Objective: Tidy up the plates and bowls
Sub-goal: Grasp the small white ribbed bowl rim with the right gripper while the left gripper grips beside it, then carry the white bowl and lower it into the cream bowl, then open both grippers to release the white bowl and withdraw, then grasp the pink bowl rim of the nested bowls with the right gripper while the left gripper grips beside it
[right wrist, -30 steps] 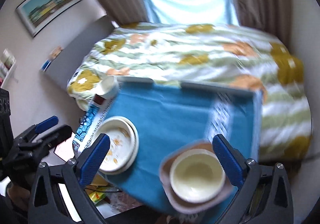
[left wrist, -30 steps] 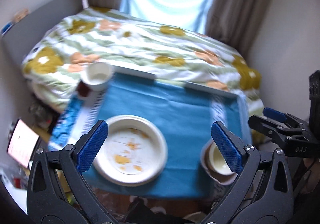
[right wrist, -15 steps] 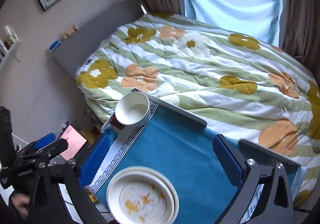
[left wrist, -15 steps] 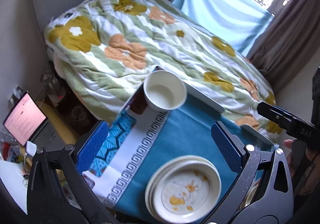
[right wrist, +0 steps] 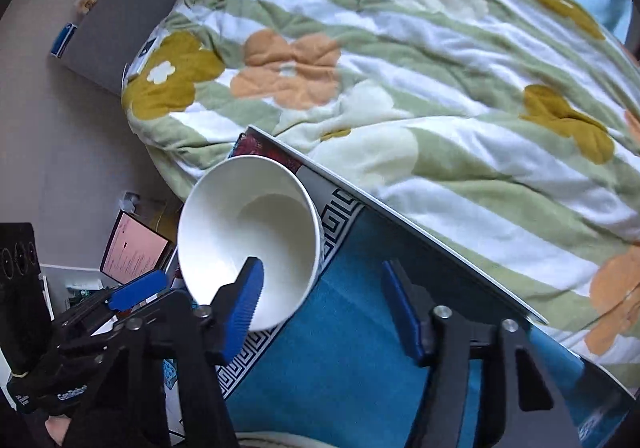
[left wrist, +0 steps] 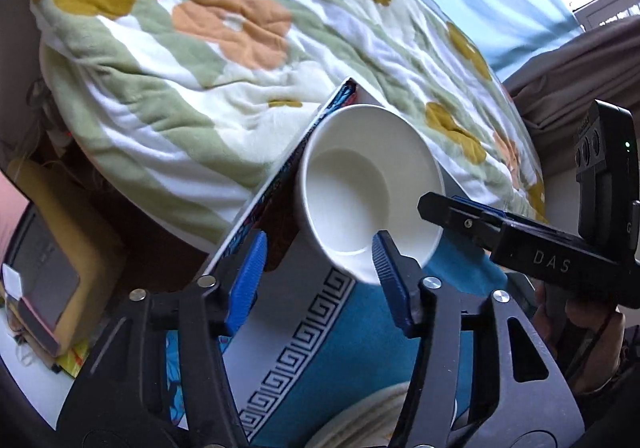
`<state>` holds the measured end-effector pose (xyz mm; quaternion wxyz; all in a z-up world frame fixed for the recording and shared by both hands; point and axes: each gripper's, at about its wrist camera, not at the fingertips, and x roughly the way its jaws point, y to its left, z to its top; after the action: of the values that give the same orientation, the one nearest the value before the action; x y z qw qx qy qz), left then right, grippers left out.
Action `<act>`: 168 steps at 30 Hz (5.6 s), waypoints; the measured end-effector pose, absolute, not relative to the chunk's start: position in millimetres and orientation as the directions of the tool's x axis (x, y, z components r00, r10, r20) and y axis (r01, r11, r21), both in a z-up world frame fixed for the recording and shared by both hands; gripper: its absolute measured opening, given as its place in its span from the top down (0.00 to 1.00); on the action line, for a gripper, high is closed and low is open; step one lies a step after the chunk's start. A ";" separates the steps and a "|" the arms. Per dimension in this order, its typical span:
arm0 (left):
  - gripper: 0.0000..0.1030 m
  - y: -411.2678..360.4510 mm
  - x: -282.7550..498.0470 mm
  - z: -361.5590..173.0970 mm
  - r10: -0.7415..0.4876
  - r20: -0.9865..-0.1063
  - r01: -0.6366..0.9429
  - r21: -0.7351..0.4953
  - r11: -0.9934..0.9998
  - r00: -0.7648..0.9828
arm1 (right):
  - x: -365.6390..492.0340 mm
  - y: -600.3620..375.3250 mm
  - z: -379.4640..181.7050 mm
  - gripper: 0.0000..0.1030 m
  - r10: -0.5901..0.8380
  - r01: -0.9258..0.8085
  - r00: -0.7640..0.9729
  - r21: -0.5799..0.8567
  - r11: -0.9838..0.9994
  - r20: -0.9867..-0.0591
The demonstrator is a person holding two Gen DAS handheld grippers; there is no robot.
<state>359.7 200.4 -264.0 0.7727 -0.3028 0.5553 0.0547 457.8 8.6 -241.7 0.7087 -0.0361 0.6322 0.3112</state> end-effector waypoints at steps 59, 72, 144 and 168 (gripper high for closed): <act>0.85 -217.7 161.3 -157.5 -0.345 -0.905 0.141 -0.319 0.937 0.249 | 154.0 -373.9 -175.7 0.89 0.292 -0.124 0.244 0.269 0.955 -0.925; 0.85 -254.2 171.4 -197.1 -0.263 -0.954 0.250 -0.221 0.943 0.147 | 142.4 -405.8 -221.9 0.89 0.318 0.006 0.185 0.324 0.946 -0.930; 0.46 -228.2 198.5 -245.2 -0.149 -0.983 0.481 -0.081 0.873 0.104 | 167.1 -420.1 -259.9 0.47 0.120 -0.393 0.107 0.069 0.917 -0.987; 0.79 -241.0 197.0 -262.9 -0.221 -0.974 0.495 -0.170 0.852 0.045 | 173.9 -409.8 -273.8 0.80 0.228 -0.456 0.042 0.184 0.871 -0.973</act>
<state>197.0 -241.0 -262.9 0.7150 0.1064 0.6440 -0.2502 173.9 -409.8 -273.8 0.7165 -0.0878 0.6495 0.2387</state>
